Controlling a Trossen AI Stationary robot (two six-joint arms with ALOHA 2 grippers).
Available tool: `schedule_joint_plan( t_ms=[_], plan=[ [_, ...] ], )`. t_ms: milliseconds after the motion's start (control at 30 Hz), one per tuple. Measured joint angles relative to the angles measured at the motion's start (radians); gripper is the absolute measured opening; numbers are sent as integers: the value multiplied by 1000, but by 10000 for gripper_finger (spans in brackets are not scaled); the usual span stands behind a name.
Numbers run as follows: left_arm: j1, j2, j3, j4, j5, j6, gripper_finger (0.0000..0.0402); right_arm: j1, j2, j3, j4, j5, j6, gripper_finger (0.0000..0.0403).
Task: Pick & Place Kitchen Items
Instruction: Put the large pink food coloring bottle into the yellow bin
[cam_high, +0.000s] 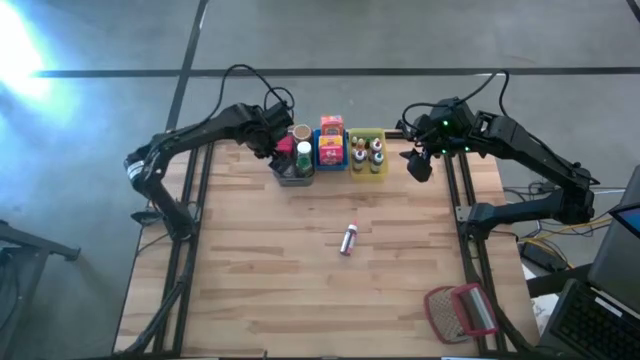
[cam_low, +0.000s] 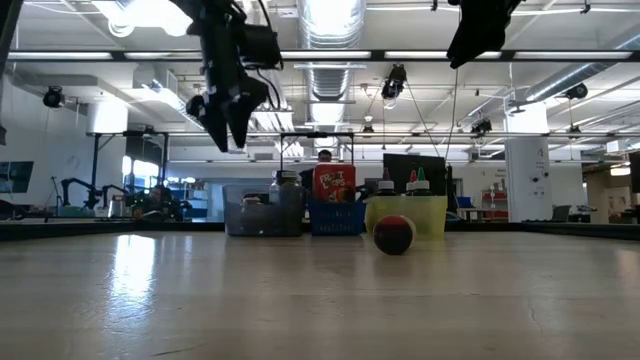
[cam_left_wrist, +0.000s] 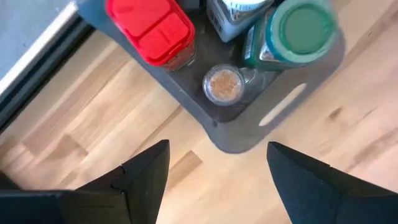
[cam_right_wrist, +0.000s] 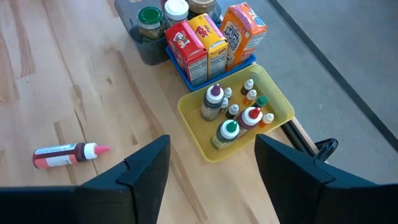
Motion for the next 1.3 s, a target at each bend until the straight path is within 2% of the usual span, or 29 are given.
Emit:
schedule_joint_plan(
  t_ms=[267, 433, 533, 633, 800, 900, 1100, 1200, 1300],
  plan=[
    [-60, -100, 47, -24, -2, -99, 273, 0, 0, 0, 0, 0, 0, 219],
    [-170, -157, 46, -20, -20, -177, 273, 0, 0, 0, 0, 0, 0, 231],
    [-283, -174, 45, 5, -95, -237, 273, 0, 0, 0, 0, 0, 0, 241],
    [-420, -174, 44, 44, -228, -296, 273, 0, 0, 0, 0, 0, 0, 253],
    [-664, -124, 39, 184, -476, -411, 273, 0, 0, 0, 0, 0, 0, 271],
    [-788, -78, 30, 322, -575, -409, 273, 0, 0, 0, 0, 0, 0, 282],
    [-924, 20, 27, 574, -603, -278, 273, 0, 0, 0, 0, 0, 0, 304],
    [-939, 75, 27, 662, -602, -249, 273, 0, 0, 0, 0, 0, 0, 315],
    [-936, 135, 31, 676, -599, -246, 273, 0, 0, 0, 0, 0, 0, 327]
  ],
)
